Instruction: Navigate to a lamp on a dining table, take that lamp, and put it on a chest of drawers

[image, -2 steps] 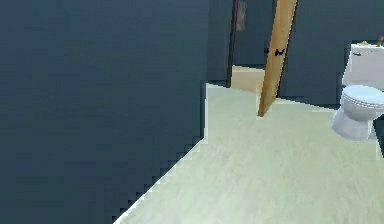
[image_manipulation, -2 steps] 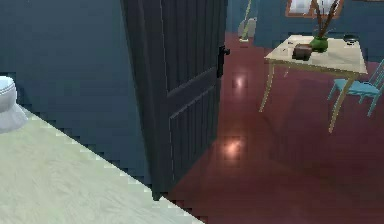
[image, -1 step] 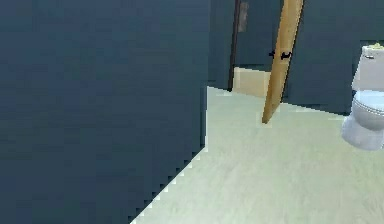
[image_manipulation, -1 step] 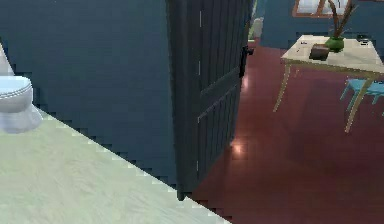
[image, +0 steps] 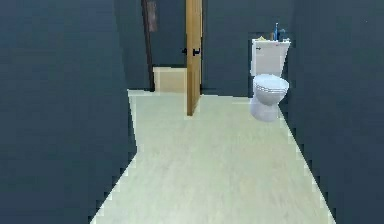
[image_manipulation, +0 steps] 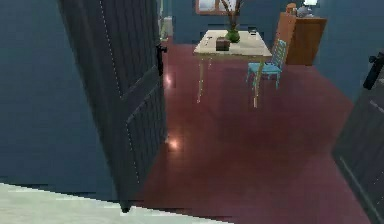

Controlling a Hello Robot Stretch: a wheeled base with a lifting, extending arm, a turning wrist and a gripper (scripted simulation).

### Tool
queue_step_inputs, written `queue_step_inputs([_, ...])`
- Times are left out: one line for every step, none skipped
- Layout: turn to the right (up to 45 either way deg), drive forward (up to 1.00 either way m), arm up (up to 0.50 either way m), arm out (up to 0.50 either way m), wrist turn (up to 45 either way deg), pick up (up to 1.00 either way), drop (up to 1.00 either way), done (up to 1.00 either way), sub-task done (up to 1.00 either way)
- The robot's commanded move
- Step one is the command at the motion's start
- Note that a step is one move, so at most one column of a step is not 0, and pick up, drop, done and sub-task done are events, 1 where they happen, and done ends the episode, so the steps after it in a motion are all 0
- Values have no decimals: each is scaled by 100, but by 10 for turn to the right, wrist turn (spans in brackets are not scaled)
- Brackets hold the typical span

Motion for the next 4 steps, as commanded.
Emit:
queue_step_inputs([0,100,0,0,0,0,0,0,0])
queue_step_inputs([0,95,0,0,0,0,0,0,0])
queue_step_inputs([-420,0,0,0,0,0,0,0,0])
queue_step_inputs([-30,0,0,0,0,0,0,0,0])
